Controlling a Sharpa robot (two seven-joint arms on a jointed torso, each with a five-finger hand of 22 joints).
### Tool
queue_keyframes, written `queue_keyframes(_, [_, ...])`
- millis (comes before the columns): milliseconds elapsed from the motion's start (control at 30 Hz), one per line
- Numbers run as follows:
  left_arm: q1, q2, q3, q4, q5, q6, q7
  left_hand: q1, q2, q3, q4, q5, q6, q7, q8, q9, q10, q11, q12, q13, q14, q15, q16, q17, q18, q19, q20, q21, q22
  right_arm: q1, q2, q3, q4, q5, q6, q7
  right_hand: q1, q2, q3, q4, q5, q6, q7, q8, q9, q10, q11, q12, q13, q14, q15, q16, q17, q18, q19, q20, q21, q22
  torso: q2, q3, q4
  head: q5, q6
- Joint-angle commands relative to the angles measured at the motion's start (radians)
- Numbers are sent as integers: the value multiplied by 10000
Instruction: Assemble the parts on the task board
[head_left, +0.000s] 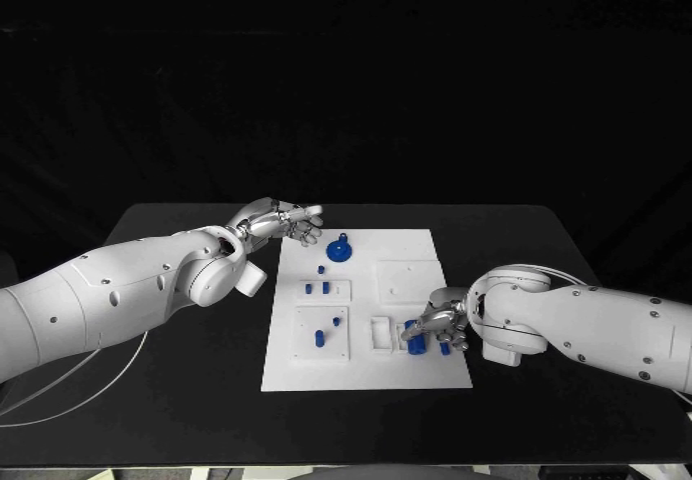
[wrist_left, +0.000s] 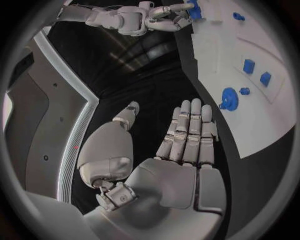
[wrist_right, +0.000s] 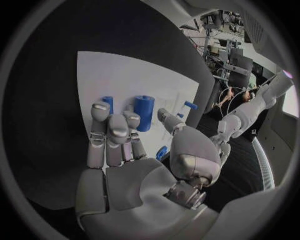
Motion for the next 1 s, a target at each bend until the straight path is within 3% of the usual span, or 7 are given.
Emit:
queue_keyframes(33, [-2, 8, 3, 24, 54, 219, 81, 79, 63, -83, -7, -35, -53, -10, -10, 15, -61, 22, 9, -16, -61, 4, -68, 18, 93, -54, 9, -47, 23, -121, 82, -83, -137, -289, 275, -65, -36, 79, -3, -73, -55, 134, 41, -87, -1680, -49, -9, 55, 14, 22, -69, 48, 15, 482, 22, -18, 72, 208, 4, 6, -9, 45, -76])
queue_keyframes(133, [-2, 18, 3, 30, 49, 112, 3, 145, 117, -131, -62, -34, -55, -10, -2, 17, -58, 23, 12, -21, -56, 3, -80, 39, 93, -48, 9, -56, 41, -121, 91, -86, -166, -348, 295, -32, -31, 186, 2, -110, -53, 202, 25, -60, -1649, -46, -23, 55, 16, 22, -80, 42, 21, 482, 9, -7, 87, 208, -2, 4, -6, 57, -113])
queue_keyframes(167, [-2, 8, 3, 42, 49, 148, 3, 206, 160, -171, -115, -34, -56, -11, 5, 18, -53, 19, 16, -24, -48, 1, -88, 58, 93, -38, 9, -61, 58, -121, 90, -87, -161, -354, 323, -10, 162, 359, 118, -242, -52, 271, 2, -29, -1622, -35, -44, 61, 19, 28, -100, 42, 27, 482, 7, -17, 106, 211, -2, 2, 0, 61, -130])
queue_keyframes(233, [-2, -1, 2, 47, 49, 139, -1, 260, 186, -210, -166, -34, -56, -12, 11, 18, -48, 17, 18, -27, -41, -1, -97, 74, 94, -29, 7, -67, 71, -121, 93, -88, -157, -362, 331, 11, 775, 714, 720, -500, -47, 350, -38, -5, -1592, -20, -82, 59, 18, 36, -133, 28, 29, 481, -6, -53, 115, 203, -1, 0, 1, 68, -138])
queue_keyframes(367, [-2, -3, 2, 41, 49, 178, 17, 334, 247, -273, -241, -35, -56, -12, 20, 18, -46, 18, 19, -33, -35, -1, -115, 98, 92, -20, 7, -83, 90, -121, 93, -92, -160, -502, 265, 49, 1323, 955, 1658, -665, -49, 552, -65, 50, -1543, 19, -106, 44, 5, 57, -152, -1, 26, 477, -5, 22, 146, 197, -3, -4, -8, 64, -143])
queue_keyframes(533, [-1, -8, 2, 43, 49, 193, 16, 376, 295, -326, -291, -36, -58, -12, 25, 16, -46, 17, 18, -37, -35, 0, -132, 116, 90, -16, 7, -100, 100, -121, 86, -95, -159, -502, 177, 87, 1423, 1079, 2166, -853, -51, 753, -91, 79, -1503, 95, -127, 43, -6, 98, -167, -15, 29, 482, 22, 146, 228, 205, 0, -8, -4, 70, -156])
queue_keyframes(1000, [0, -43, 1, 19, 49, 180, -6, 428, 340, -409, -363, -37, -61, -13, 31, 11, -47, 18, 17, -45, -29, 0, -157, 142, 87, -8, 7, -127, 115, -97, -264, -92, 79, 300, -121, 135, 901, 1026, 2134, -803, -56, 1020, -156, 80, -1465, 231, -188, 30, -16, 134, -218, -21, 44, 482, 45, 245, 322, 185, -3, -3, -4, 90, -151])
